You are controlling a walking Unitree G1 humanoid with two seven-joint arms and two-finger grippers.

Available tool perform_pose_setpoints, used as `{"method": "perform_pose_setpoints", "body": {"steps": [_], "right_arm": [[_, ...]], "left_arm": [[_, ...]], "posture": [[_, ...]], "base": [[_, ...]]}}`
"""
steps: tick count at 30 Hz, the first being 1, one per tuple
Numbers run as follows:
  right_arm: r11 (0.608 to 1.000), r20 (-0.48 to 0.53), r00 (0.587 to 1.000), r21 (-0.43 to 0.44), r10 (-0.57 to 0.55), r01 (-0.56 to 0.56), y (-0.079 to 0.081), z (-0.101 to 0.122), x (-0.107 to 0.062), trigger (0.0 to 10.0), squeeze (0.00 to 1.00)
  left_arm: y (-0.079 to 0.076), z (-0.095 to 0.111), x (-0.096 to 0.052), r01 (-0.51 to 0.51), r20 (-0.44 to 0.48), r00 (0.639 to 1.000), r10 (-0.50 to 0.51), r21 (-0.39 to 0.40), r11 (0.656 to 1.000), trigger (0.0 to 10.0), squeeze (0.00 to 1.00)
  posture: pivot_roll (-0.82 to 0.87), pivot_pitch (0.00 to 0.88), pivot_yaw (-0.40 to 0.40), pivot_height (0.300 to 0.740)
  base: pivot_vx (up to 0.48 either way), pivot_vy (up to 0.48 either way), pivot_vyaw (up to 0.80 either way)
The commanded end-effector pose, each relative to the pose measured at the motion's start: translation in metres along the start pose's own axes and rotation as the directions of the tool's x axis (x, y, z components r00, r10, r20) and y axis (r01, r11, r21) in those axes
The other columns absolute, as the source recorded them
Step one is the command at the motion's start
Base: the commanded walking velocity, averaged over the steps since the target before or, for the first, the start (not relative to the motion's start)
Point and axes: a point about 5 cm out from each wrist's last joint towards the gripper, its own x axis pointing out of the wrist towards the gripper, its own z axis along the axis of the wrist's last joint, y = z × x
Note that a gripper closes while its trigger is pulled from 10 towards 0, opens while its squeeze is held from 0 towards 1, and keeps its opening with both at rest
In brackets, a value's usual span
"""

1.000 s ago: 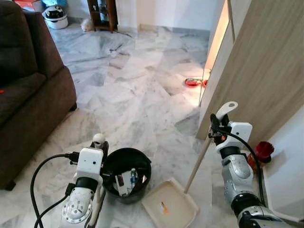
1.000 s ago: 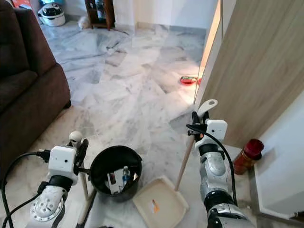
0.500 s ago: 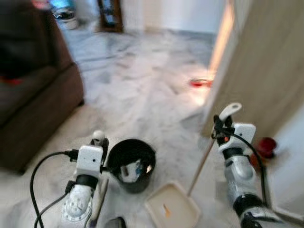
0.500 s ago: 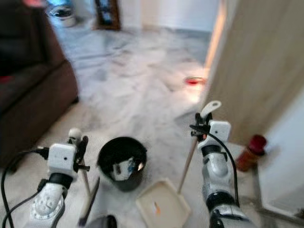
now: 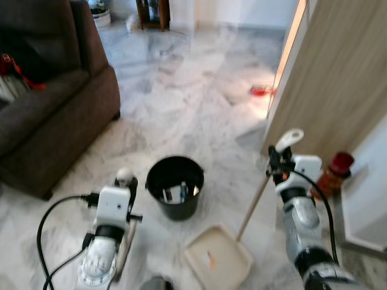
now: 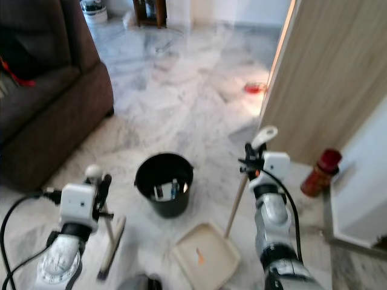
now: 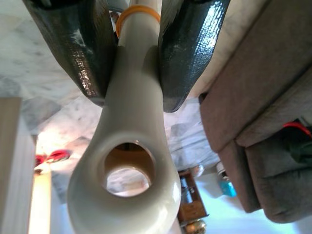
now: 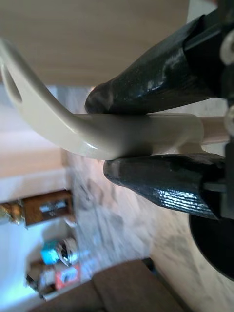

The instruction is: Sweep floor

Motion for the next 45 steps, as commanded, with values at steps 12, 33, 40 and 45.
{"method": "perform_pose_setpoints", "body": {"steps": [12, 33, 40, 45], "right_arm": [[1.0, 0.043, 0.999, 0.01, 0.01, -0.01, 0.005, 0.009, 0.007, 10.0, 0.0], [1.0, 0.011, 1.0, 0.017, -0.001, 0.001, 0.007, 0.005, 0.007, 10.0, 0.0], [1.0, 0.001, 1.0, 0.013, -0.008, 0.008, 0.006, 0.005, 0.008, 10.0, 0.0], [1.0, 0.001, 1.0, 0.011, -0.017, 0.017, 0.006, 0.006, 0.009, 10.0, 0.0]], "left_arm": [[0.003, 0.005, 0.002, -0.005, 0.031, 1.0, 0.005, 0.018, 1.0, 10.0, 0.0], [0.0, 0.004, 0.013, 0.026, 0.041, 0.999, -0.027, 0.016, 1.0, 10.0, 0.0], [-0.001, 0.005, 0.015, 0.027, 0.043, 0.999, -0.028, 0.014, 1.0, 10.0, 0.0], [-0.002, 0.006, 0.018, 0.03, 0.048, 0.998, -0.031, 0.01, 0.999, 10.0, 0.0]], "posture": [[0.13, 0.087, -0.004, 0.74], [0.12, 0.035, 0.0, 0.74], [0.13, 0.049, -0.002, 0.74], [0.12, 0.058, 0.001, 0.74]], "base": [[-0.172, 0.0, 0.0], [0.0, 0.0, -0.23], [0.0, 0.0, -0.8], [0.0, 0.0, -0.8]]}}
